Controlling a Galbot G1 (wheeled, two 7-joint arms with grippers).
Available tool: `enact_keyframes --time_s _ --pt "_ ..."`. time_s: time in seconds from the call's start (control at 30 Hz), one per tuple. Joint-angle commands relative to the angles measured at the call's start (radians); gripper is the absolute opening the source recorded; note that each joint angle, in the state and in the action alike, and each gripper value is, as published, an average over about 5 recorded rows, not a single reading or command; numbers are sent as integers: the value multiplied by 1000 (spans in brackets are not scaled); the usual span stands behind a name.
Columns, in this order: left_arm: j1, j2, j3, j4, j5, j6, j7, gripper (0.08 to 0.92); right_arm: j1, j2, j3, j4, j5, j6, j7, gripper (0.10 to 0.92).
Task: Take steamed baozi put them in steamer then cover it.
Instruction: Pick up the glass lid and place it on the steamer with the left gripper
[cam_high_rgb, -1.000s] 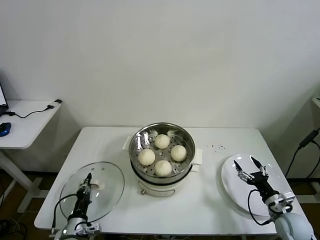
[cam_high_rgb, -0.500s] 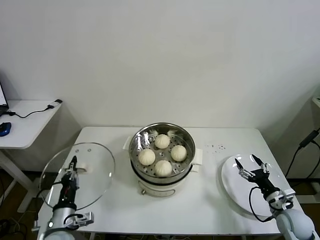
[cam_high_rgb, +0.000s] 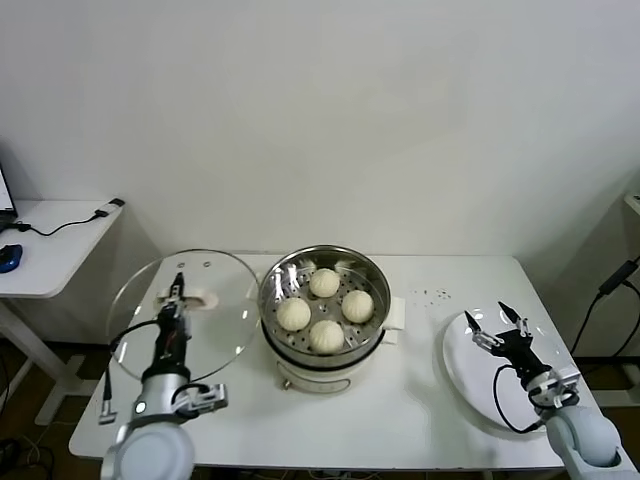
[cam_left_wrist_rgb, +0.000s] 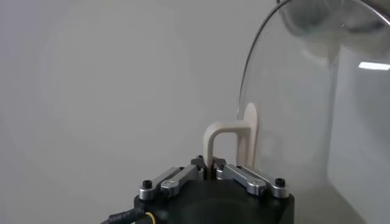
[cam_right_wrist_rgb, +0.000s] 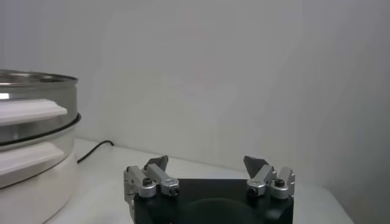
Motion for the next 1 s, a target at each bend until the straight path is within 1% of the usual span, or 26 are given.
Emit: enact_keyframes --time_s 0.03,0.13,0.27,0.57,0.83,1.0 --pt "-329 -25 378 26 124 224 284 146 30 -1 -12 -24 -15 4 1 823" --pt "-373 -98 426 73 162 231 294 146 27 -1 -7 -32 -17 7 -1 823" --pt "-404 -192 470 139 202 231 286 146 23 -1 4 -42 -18 13 -6 823" --pt "-458 -339 530 299 221 231 241 146 21 13 22 -59 -22 22 -17 823" --pt "-464 -413 544 417 239 231 205 146 17 12 40 -73 -22 32 -27 823" --pt "-466 -420 539 448 251 231 201 146 13 11 47 -81 -20 39 -36 823"
